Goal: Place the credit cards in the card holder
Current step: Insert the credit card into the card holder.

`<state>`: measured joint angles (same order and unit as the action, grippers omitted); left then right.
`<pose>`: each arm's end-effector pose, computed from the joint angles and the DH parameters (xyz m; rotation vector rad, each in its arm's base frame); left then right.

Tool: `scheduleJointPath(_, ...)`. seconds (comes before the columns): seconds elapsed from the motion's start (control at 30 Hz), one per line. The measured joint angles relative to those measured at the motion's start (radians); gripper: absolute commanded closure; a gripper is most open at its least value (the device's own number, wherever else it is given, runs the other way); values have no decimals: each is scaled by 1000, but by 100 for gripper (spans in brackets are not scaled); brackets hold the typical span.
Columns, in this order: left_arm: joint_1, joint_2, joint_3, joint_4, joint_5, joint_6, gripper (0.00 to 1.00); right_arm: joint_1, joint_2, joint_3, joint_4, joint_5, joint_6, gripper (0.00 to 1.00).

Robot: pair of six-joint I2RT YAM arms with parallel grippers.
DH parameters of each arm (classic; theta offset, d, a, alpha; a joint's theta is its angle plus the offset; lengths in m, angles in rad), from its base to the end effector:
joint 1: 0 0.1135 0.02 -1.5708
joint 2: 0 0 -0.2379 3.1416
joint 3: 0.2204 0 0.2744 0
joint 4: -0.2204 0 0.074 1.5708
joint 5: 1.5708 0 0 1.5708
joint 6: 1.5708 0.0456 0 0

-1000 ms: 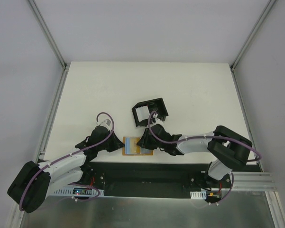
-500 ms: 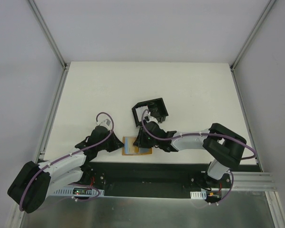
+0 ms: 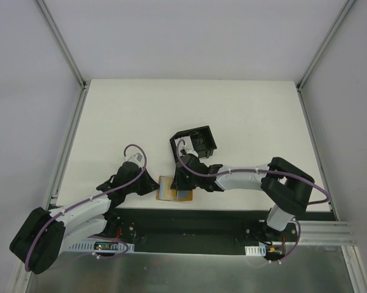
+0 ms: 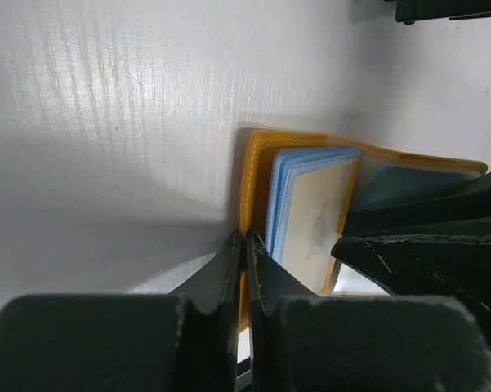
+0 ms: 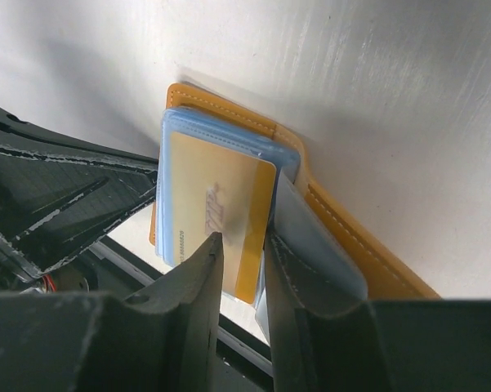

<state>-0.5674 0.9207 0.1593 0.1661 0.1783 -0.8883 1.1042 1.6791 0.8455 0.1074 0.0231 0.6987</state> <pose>0.1725 -0.1195 0.0949 -0.2643 2.3278 -0.9820 0.1627 0.3206 0.1127 -0.4843 2.4194 0.8518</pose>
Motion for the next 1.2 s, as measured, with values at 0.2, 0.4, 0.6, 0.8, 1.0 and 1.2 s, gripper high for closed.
scheduleJointPath(0.2,0,0,0,-2,0,0,100,-2,23,29,-31,-40,16,73)
scheduleJointPath(0.4,0,-6,0,-8,0,0,100,-15,35,34,-22,-81,45,73)
scheduleJointPath(0.6,9,-17,0,-20,-8,1,100,-30,56,27,31,-129,77,77)
scheduleJointPath(0.8,13,-29,0,-32,-8,1,100,-37,41,-2,56,-127,90,71)
scheduleJointPath(1.0,11,-79,-8,-50,-1,-11,100,-40,-29,-61,58,-92,81,69)
scheduleJointPath(1.2,11,-132,-15,-51,0,-30,100,-43,-55,-72,62,-103,67,69)
